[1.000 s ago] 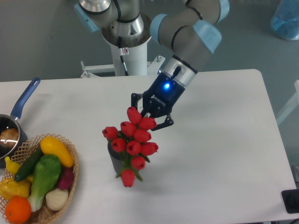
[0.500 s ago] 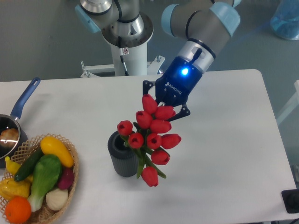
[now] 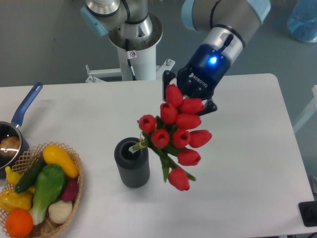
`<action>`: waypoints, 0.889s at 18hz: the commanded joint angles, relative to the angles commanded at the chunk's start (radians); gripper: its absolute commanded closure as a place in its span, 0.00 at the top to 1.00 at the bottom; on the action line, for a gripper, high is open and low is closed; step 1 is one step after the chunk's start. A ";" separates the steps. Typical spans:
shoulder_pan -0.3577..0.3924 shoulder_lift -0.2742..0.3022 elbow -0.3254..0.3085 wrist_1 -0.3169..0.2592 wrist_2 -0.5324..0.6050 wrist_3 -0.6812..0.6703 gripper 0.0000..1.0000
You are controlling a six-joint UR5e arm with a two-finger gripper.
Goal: Pick up the flowers from the vase
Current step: 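Lift the tulips up out of the vase and away from it, then hold the tulips raised beside the empty vase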
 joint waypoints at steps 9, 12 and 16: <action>0.089 -0.006 0.041 0.000 0.114 0.187 0.00; 0.084 -0.005 0.041 -0.003 0.273 0.259 0.00; 0.063 -0.028 0.029 -0.005 0.374 0.371 0.00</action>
